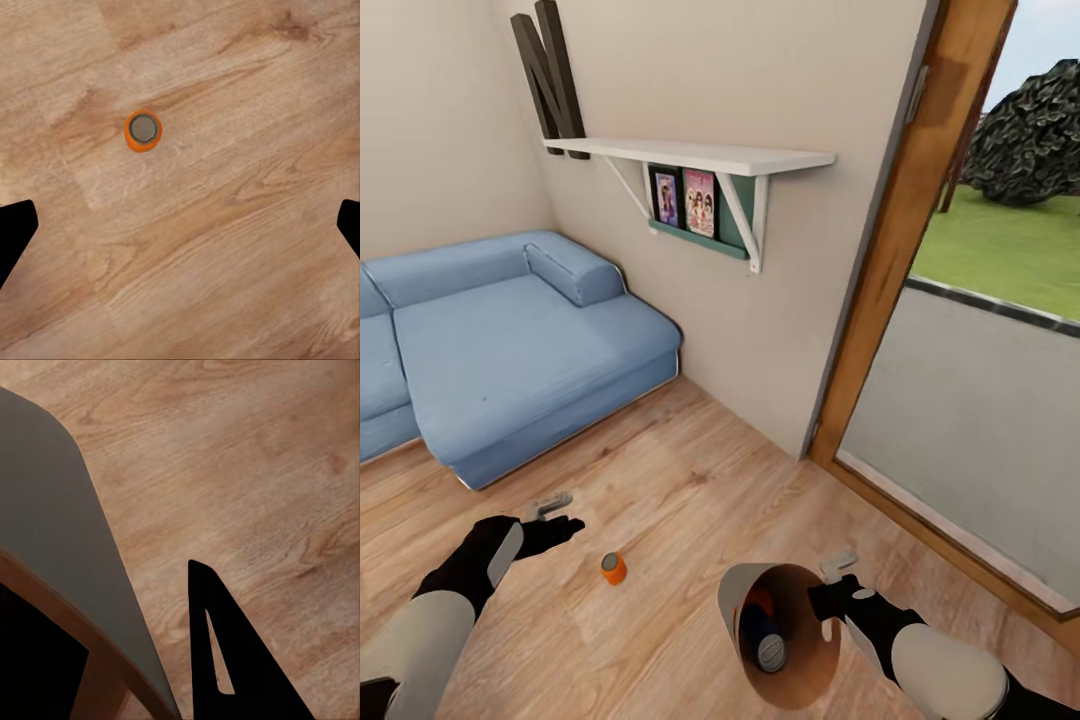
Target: Put the three can of soda from the living room inside the tash can in the kitchen.
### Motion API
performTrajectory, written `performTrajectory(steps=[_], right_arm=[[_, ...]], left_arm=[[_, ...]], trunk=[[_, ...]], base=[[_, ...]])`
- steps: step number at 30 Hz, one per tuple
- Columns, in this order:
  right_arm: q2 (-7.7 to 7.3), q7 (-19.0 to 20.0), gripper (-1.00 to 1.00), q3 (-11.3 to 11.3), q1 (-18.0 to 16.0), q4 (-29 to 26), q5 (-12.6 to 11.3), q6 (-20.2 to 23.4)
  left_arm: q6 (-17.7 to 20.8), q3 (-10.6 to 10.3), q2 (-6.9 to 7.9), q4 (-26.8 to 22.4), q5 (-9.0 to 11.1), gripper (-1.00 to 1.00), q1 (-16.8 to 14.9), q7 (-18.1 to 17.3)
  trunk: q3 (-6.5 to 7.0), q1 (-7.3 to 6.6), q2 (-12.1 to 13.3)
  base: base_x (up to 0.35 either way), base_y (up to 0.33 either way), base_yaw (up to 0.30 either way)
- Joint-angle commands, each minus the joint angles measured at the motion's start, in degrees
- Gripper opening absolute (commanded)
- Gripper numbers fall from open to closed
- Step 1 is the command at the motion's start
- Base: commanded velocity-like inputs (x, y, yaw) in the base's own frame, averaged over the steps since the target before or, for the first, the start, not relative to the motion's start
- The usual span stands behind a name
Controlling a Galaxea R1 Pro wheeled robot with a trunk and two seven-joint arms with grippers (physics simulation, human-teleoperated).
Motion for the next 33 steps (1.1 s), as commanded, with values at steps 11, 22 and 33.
performTrajectory(steps=[11, 22, 33], right_arm=[[0.08, 0.28, -1.0, -0.35, -0.09, -0.67, -0.18, 0.09], [-0.27, 0.23, -1.0, -0.57, -1.5, -0.97, -0.66, 0.59], [-0.08, 2.48, -1.0, -0.96, -18.1, -1.1, -8.37, 19.1]], left_arm=[[0.23, -0.28, -1.17, -1.77, -0.15, 1.0, -0.72, 2.68], [0.61, -0.38, -2.08, -2.35, -0.23, 1.0, -0.73, 2.58], [0.59, -0.39, -2.18, -3.44, -0.22, 1.0, -0.71, 2.61]], trunk=[[0.0, 0.0, 0.0], [-0.22, 0.0, 0.0], [-2.4, 1.54, -2.81]], base=[[0.03, 0.013, 0.0], [0.0, 0.0, 0.0], [0.0, 0.0, 0.0]])
